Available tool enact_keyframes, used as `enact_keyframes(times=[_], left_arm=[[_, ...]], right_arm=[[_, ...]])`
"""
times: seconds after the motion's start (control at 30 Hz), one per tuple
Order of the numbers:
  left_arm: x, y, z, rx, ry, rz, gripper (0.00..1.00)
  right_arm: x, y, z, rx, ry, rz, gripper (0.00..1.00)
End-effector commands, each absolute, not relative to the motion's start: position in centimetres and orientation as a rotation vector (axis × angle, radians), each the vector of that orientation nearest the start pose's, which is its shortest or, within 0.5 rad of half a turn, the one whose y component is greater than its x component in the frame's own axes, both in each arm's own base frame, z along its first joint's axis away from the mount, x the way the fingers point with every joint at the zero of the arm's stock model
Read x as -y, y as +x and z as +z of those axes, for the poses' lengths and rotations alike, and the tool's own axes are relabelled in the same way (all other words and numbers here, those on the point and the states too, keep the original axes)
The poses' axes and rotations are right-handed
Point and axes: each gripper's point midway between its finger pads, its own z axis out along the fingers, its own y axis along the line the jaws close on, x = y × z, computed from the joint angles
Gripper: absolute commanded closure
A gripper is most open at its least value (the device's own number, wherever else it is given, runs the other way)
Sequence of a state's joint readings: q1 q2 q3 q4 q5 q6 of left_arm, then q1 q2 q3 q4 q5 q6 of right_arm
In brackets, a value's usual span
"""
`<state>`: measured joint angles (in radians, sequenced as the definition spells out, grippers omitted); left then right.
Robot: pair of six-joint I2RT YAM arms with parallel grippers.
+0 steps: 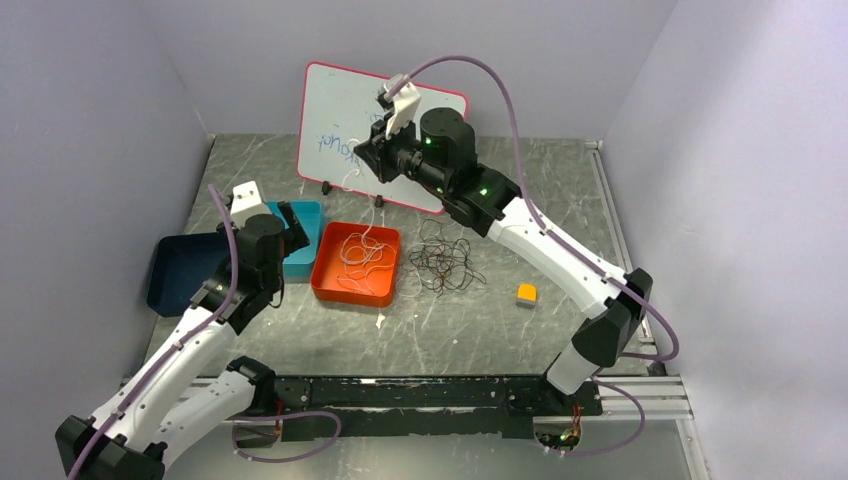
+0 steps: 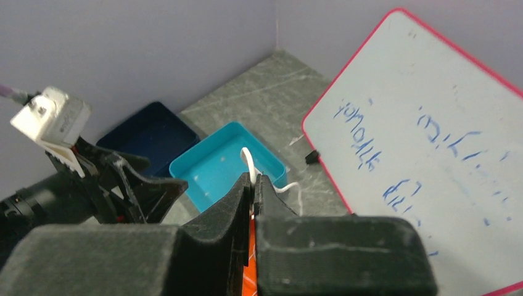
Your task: Untangle the cables
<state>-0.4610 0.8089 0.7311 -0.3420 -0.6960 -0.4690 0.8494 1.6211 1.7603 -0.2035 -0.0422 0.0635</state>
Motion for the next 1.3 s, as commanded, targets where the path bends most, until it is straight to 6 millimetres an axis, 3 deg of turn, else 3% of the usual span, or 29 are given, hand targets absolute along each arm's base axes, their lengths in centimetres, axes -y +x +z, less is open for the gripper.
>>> enact_keyframes(times=[0.0, 0.37, 0.9, 1.27], left_arm=[[3.3, 29.1, 22.6, -1.816, -0.466, 0.055, 0.13], [3.8, 29.4, 22.7, -1.84, -0.431, 0.047, 0.13], [5.8, 30.8, 22.9, -1.85, -0.359, -0.027, 0.15], [6.3, 31.0, 22.5, -1.862, -0.343, -0.044, 0.16]], right_arm=[[-40.3, 32.1, 39.3, -1.585, -0.699, 0.815, 1.0], [-42.8, 31.5, 29.9, -1.768, -0.8, 0.891, 1.0], [-43.3, 31.8, 17.5, -2.007, -0.873, 0.826, 1.0], [-41.8, 30.8, 13.2, -2.112, -0.879, 0.747, 1.0]])
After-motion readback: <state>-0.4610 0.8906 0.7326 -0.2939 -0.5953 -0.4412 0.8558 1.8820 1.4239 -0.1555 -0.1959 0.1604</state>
